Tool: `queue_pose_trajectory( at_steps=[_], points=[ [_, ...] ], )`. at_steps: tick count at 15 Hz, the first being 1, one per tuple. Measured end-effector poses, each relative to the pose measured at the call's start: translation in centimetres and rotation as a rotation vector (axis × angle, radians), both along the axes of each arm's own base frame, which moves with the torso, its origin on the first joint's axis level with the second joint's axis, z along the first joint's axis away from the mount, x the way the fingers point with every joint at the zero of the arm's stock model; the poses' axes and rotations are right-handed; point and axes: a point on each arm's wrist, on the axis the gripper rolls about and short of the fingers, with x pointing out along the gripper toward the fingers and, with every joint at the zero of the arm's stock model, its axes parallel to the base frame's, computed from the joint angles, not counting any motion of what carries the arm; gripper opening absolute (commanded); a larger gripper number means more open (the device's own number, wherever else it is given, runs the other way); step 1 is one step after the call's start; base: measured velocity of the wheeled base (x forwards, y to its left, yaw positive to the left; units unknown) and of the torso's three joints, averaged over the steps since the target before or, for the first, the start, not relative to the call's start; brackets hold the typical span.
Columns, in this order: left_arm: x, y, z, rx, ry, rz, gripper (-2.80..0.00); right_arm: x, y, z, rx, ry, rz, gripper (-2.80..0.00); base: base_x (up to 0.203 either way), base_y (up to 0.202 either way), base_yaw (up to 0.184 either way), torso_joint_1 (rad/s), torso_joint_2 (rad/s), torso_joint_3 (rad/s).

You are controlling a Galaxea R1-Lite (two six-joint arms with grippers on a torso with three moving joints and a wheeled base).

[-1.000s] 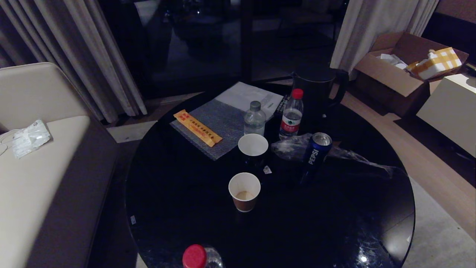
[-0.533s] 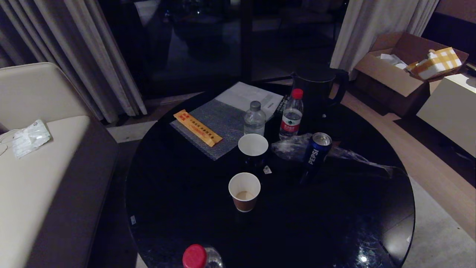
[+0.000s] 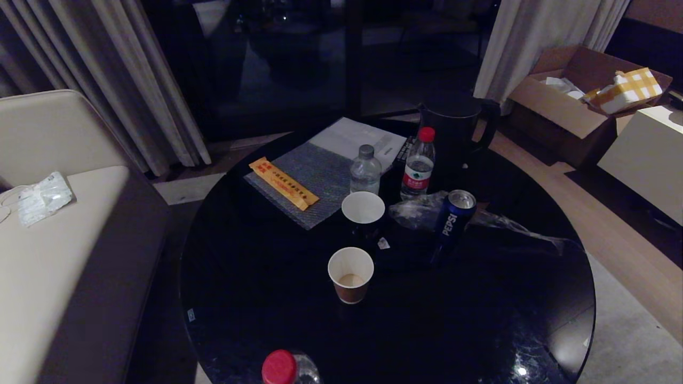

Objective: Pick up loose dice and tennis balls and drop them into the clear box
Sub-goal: Put the toys in the box

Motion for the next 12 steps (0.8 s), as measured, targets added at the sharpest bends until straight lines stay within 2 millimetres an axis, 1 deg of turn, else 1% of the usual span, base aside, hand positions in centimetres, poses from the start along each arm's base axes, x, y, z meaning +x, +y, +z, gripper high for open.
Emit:
queue_pose_trajectory(
  at_steps=[9,12],
  points=[
    [0.00,0.00,0.00,-0.002,0.000,0.000,-2.80,-0.06,0.00,-0.02,-0.001,-0.008,0.001,-2.80,0.000,0.000,0.000,0.000,0.00,0.000],
    [0.00,0.00,0.00,-0.004,0.000,0.000,-2.80,-0.06,0.00,-0.02,0.000,-0.008,0.000,-2.80,0.000,0.000,0.000,0.001,0.00,0.108]
  ],
)
